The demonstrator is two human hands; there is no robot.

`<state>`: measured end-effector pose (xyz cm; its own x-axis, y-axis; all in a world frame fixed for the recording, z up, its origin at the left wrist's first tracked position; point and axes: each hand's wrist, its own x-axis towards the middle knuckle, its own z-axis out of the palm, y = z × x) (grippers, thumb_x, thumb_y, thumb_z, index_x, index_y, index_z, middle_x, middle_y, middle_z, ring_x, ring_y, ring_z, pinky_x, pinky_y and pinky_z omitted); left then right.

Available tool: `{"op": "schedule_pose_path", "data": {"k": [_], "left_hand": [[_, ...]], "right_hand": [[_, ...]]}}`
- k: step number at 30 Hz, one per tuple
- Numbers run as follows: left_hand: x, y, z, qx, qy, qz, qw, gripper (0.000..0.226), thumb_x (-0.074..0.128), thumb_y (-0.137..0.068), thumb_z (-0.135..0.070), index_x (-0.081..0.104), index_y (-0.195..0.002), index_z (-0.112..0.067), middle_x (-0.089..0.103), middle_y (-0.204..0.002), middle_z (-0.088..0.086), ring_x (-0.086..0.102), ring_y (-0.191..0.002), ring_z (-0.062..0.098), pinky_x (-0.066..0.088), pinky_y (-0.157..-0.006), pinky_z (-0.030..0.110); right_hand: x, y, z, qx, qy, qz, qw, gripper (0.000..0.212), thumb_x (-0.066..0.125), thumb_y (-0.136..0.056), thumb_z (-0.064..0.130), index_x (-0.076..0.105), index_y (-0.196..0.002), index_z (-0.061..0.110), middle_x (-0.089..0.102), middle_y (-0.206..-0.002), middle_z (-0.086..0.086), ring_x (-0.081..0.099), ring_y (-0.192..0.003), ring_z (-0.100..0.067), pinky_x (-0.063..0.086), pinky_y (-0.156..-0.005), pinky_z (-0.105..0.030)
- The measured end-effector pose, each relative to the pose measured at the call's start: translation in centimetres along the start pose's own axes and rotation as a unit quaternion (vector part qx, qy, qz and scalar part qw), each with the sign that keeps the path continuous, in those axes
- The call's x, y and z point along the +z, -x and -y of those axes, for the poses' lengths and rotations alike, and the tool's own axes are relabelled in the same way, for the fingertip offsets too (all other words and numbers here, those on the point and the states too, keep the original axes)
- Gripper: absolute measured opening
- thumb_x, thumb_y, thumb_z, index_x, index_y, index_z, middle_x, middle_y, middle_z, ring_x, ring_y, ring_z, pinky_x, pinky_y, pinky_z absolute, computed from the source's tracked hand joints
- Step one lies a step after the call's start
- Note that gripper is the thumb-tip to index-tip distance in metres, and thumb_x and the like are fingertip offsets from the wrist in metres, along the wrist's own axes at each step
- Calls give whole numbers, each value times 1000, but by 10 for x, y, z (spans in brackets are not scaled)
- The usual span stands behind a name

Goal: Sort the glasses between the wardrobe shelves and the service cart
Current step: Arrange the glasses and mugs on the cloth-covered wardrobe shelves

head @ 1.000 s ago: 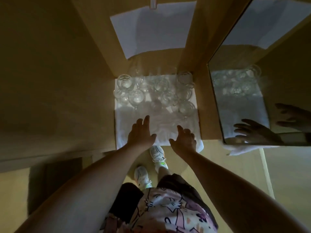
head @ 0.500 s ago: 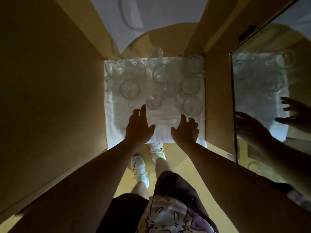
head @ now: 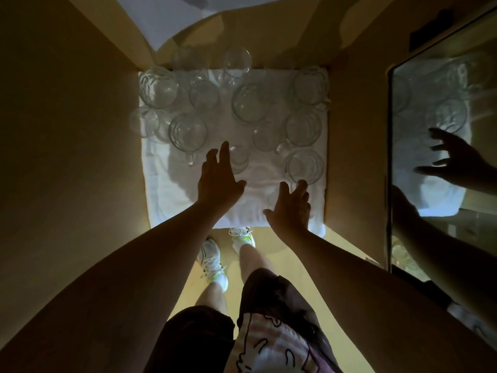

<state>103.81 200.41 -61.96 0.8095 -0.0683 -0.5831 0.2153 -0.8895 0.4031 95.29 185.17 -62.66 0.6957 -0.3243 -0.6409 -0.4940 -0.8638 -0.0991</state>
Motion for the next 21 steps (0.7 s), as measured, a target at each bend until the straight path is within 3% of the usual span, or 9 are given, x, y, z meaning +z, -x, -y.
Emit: {"op": "schedule_pose_path", "data": {"k": [7, 15, 18, 21], "left_hand": [[6, -14, 1, 8, -16, 13, 1000, 107, 82, -81, -31, 10, -159, -27, 21, -160, 11, 34, -142, 33, 45, -101, 42], [8, -23, 3, 35, 5, -35, 999, 80, 81, -79, -26, 36, -145, -24, 50, -141, 7, 55, -122, 32, 46, -89, 37], [3, -20, 6, 41, -4, -64, 997, 76, 82, -73, -34, 44, -138, -25, 62, -129, 3, 62, -114, 29, 40, -83, 31], [-3, -10, 11, 50, -14, -82, 995, 75, 83, -70, -40, 49, -134, -24, 67, -121, 3, 66, -107, 30, 43, -81, 31]], "right_hand": [[11, 4, -4, -17, 2, -14, 1000, 68, 69, -72, -6, 42, -131, 15, 9, -155, -21, 44, -114, -35, 46, -91, -42], [12, 1, -3, -21, -2, -26, 999, 63, 67, -70, -8, 44, -124, 13, 14, -152, -21, 47, -104, -34, 45, -89, -42], [9, -1, -1, -16, -7, -24, 1000, 61, 67, -73, -8, 44, -126, 13, 11, -154, -20, 47, -105, -33, 45, -91, -42], [6, 1, 0, -6, -13, -18, 1000, 58, 64, -75, -10, 45, -125, 12, 10, -157, -20, 47, -107, -34, 46, -92, -42]]}}
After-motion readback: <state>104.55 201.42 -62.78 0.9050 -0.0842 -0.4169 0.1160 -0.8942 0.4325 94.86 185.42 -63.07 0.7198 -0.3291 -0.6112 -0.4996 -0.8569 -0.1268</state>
